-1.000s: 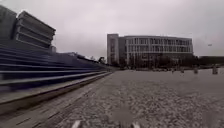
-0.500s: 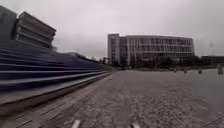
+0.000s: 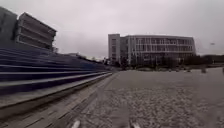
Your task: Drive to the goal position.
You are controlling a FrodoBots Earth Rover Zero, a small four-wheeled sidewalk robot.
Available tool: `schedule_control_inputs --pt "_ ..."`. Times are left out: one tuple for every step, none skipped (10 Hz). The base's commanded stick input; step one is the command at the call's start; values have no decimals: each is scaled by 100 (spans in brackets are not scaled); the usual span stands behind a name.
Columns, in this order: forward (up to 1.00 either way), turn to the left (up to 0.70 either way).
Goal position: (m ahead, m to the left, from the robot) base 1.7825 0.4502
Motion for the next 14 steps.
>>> schedule_control_inputs --pt "70 -5" --pt "70 -8" --pt "70 -12" --pt "70 -16" --pt "70 -19" --pt "70 -23" --pt "70 -26" --pt "70 -30" --pt "70 -28" --pt "70 -25" --pt "70 -21" --pt "70 -17" --pt "70 -14" --pt "70 -10"
